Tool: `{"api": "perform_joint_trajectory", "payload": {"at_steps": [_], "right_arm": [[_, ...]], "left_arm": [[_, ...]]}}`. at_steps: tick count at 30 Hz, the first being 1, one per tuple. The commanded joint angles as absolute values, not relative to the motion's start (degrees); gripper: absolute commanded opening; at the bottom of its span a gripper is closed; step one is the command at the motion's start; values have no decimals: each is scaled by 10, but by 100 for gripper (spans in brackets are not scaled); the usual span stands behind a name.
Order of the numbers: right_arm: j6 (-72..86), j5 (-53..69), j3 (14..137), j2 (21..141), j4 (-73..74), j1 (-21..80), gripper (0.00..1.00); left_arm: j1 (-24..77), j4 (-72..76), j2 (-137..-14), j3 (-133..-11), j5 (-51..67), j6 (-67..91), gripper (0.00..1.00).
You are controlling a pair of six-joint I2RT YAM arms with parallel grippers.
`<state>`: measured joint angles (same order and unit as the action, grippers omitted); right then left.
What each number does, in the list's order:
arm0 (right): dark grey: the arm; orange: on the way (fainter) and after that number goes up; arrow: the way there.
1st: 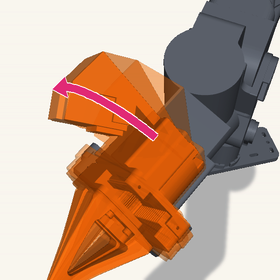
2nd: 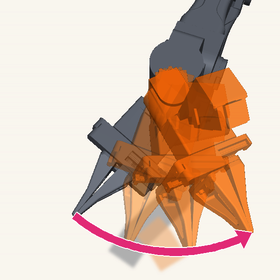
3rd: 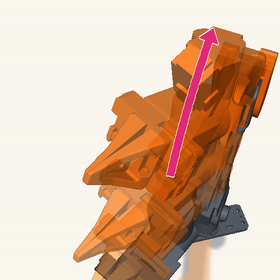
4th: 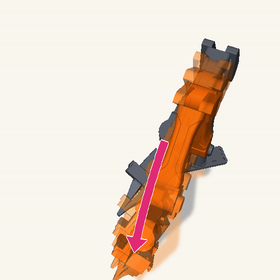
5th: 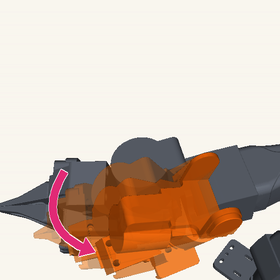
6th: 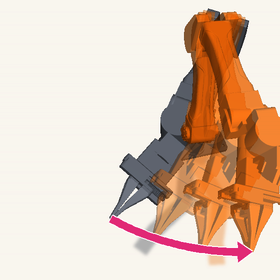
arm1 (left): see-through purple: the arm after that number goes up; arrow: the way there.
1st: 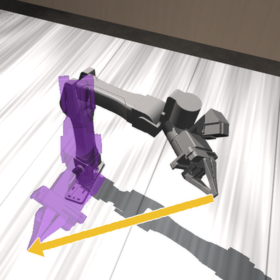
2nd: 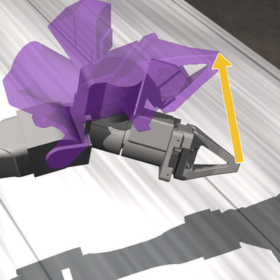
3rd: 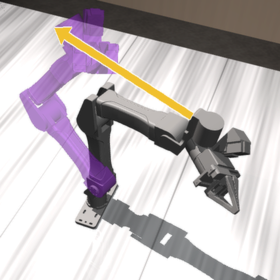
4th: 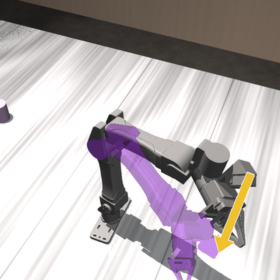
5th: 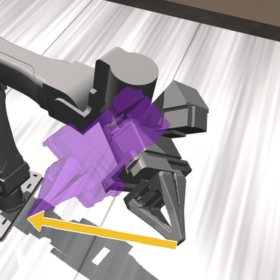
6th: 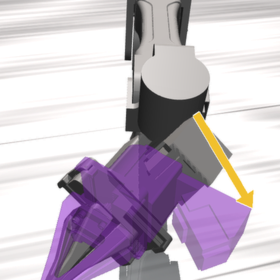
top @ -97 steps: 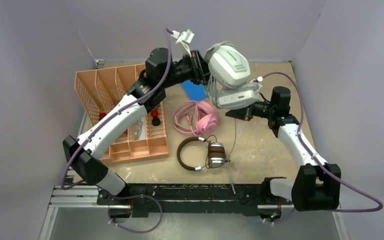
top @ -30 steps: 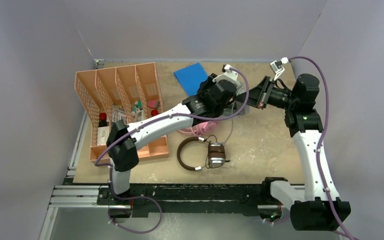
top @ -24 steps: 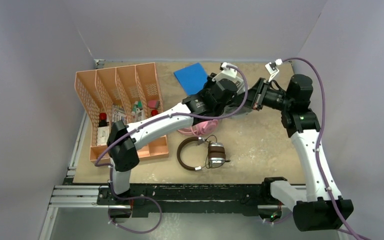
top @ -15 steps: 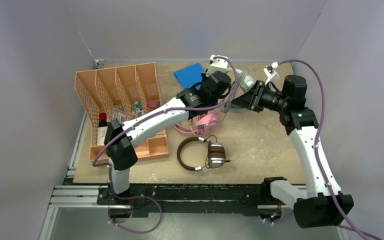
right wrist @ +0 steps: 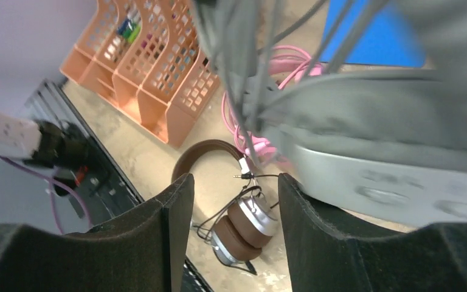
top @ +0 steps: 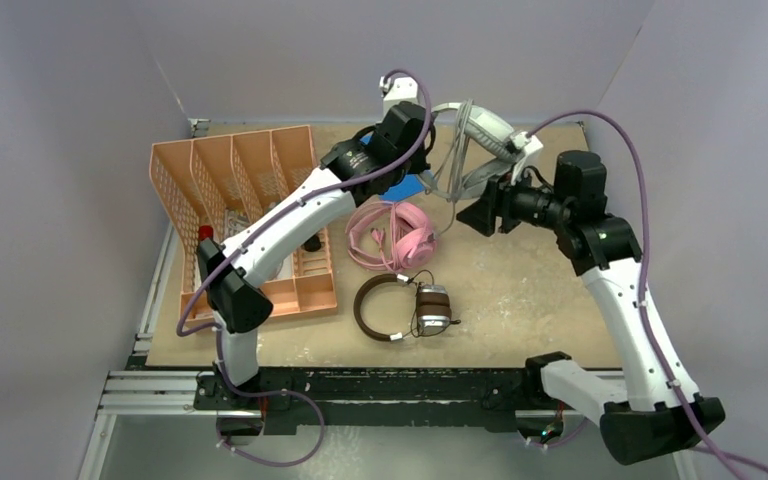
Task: Wrap the headphones
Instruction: Wrap the headphones cable around the headphones.
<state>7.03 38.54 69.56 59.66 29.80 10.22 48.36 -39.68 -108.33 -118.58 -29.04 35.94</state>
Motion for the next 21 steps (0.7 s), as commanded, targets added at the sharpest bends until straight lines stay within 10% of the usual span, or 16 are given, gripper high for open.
{"api": "perform_joint_trajectory", "payload": {"at_steps": [1,21], "right_arm": [[-75,250,753,590,315,201,56],[-441,326,845,661,335,254,58]], "left_arm": [[475,-414,-1061,-1268,-255,421,0],[415,-478,-1043,-1263,-152,468,0]]}}
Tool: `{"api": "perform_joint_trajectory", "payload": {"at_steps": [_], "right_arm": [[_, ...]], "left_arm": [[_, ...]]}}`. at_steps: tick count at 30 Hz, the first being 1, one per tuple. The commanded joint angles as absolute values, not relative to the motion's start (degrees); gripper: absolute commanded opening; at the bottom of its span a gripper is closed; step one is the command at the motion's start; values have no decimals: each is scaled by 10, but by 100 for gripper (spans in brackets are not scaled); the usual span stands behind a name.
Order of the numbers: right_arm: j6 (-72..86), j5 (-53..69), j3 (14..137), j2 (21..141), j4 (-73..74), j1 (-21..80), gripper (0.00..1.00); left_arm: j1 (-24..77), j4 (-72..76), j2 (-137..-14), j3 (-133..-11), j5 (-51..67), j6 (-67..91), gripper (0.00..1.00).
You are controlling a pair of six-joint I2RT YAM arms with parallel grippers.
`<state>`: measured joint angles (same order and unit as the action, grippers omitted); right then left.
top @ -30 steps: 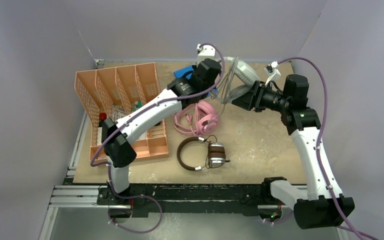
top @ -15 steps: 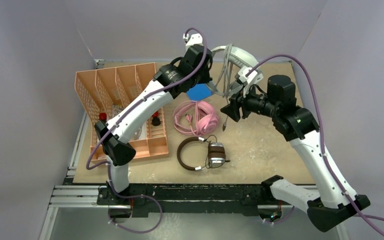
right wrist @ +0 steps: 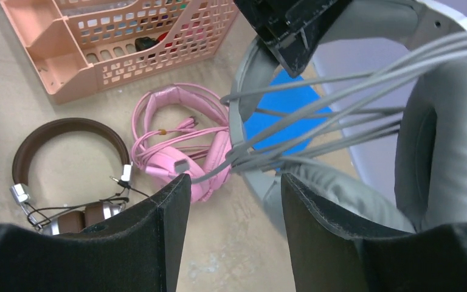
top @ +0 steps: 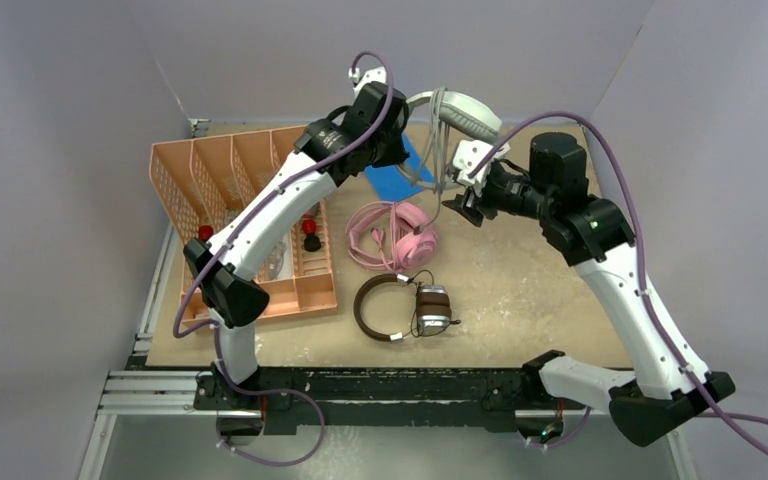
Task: Wrap the headphones
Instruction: Wrap the headphones cable around the headphones.
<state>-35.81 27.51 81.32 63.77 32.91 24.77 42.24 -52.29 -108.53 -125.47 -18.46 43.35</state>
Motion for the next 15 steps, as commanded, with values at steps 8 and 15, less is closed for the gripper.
{"api": "perform_joint_trajectory", "payload": {"at_steps": [8,15], "right_arm": [[-456,325,837,686,322,258,59],[-487,293,824,703,307,268,61]], "left_arm": [[411,-482,-1036,-1259,-146,470,0],[410,-477,-1038,-1258,-124,472,0]]}}
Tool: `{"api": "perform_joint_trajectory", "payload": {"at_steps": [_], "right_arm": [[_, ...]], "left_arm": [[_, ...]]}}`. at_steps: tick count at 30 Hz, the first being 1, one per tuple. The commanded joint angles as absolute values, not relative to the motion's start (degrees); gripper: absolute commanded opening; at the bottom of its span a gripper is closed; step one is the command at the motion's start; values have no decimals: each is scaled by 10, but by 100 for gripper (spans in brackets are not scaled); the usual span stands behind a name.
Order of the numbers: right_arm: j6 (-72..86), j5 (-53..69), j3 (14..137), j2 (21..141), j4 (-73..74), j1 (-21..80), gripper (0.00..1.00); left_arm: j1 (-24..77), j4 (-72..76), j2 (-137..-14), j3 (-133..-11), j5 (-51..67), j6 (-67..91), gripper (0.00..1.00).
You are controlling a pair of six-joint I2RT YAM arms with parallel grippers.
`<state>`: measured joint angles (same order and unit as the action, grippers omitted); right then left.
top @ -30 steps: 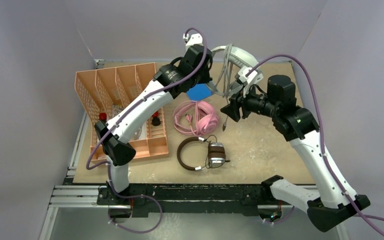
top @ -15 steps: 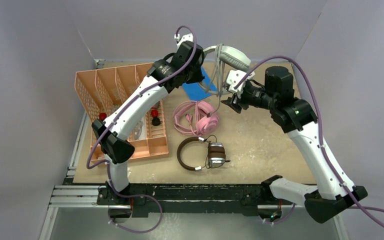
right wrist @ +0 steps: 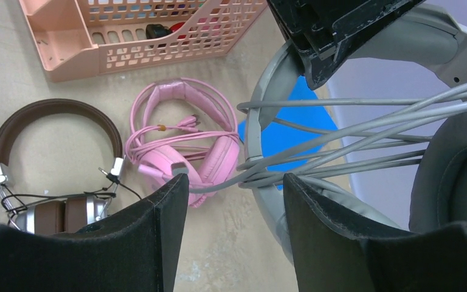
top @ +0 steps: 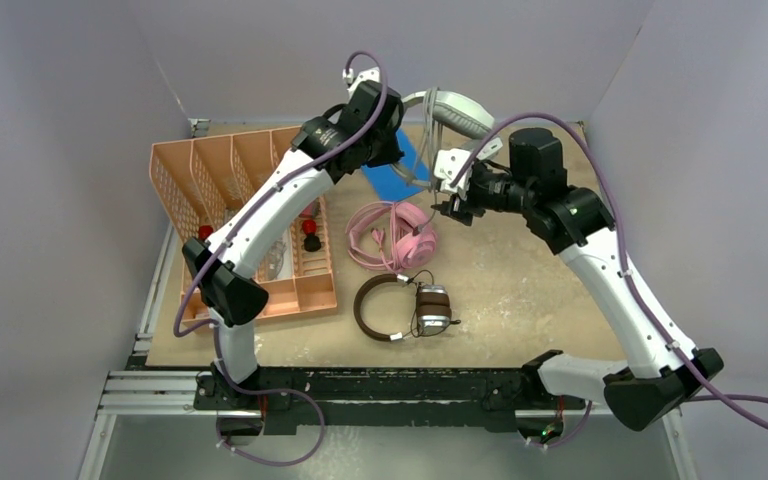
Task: Wrap the headphones
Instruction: Wrap the headphones cable around the headphones.
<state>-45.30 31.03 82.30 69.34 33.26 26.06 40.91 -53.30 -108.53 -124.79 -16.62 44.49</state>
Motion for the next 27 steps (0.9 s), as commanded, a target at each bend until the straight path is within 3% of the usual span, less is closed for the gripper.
{"api": "perform_joint_trajectory", "payload": {"at_steps": [1,7,12,13,14,15,24,27], "right_arm": [[-485,293,820,701,300,268,61],[-470,264,813,693,290,276,61],[-194,198,847,663,255,276,64],[-147,211,839,651,254,276,73],[-109,224,824,639,250,276,92],[-67,226,803,625,244,276,98],[204,206,704,604,225,268,99],[262,273,664,612,177,237,96]], "left_arm": [[409,-478,-1038,-1257,-125,471,0],[398,-484,-1036,-1250,-128,476,0],[372,-426,-1005,-1196,-113,494,0],[364,-414,-1001,-1190,-107,498,0],[356,-408,-1000,-1188,-102,500,0],[349,-403,-999,-1188,-99,500,0],[289,-354,-981,-1181,-73,508,0],[275,-343,-973,-1181,-69,506,0]]}}
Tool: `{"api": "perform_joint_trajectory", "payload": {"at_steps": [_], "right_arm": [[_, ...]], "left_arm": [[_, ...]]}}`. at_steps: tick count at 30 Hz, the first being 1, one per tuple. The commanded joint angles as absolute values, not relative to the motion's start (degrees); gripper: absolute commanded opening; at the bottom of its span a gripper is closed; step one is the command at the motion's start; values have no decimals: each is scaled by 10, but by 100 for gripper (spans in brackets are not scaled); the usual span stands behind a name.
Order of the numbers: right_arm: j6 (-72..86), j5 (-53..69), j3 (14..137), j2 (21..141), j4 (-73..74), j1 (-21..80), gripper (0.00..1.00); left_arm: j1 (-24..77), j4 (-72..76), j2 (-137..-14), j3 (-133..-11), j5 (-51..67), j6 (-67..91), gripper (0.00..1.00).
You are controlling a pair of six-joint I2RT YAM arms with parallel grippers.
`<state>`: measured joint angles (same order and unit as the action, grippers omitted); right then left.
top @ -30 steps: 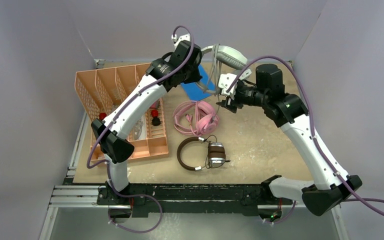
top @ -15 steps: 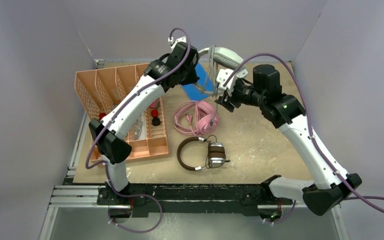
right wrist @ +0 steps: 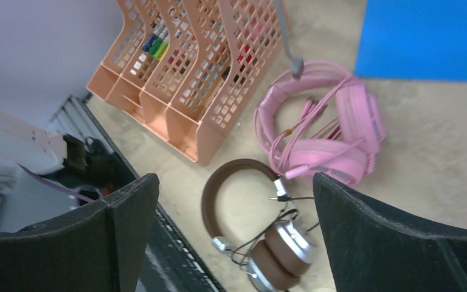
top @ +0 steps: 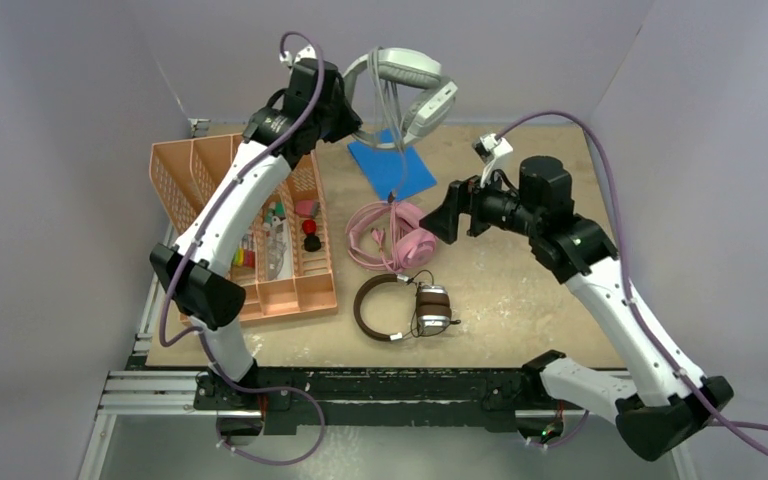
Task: Wrap the headphones
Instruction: Wrap the headphones cable around the headphones.
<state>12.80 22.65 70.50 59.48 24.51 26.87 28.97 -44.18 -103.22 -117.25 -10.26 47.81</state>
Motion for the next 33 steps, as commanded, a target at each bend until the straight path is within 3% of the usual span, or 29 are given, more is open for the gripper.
{"api": "perform_joint_trajectory", "payload": {"at_steps": [1,7,12,20,33], "right_arm": [[286,318,640,612,141,219,94],[549,467,538,668,-61,131,82],[722,375,564,732,-33,133,84],[926,366,585,808,-51,160,83],[1070,355,641,891,-117,240,79]], "left_arm": [[271,-339,-971,-1182,-65,505,0],[254,-311,-961,-1169,-30,496,0],[247,-274,-949,-1137,-7,498,0],[245,-259,-951,-1116,10,499,0],[245,-265,-952,-1106,-13,479,0]]}}
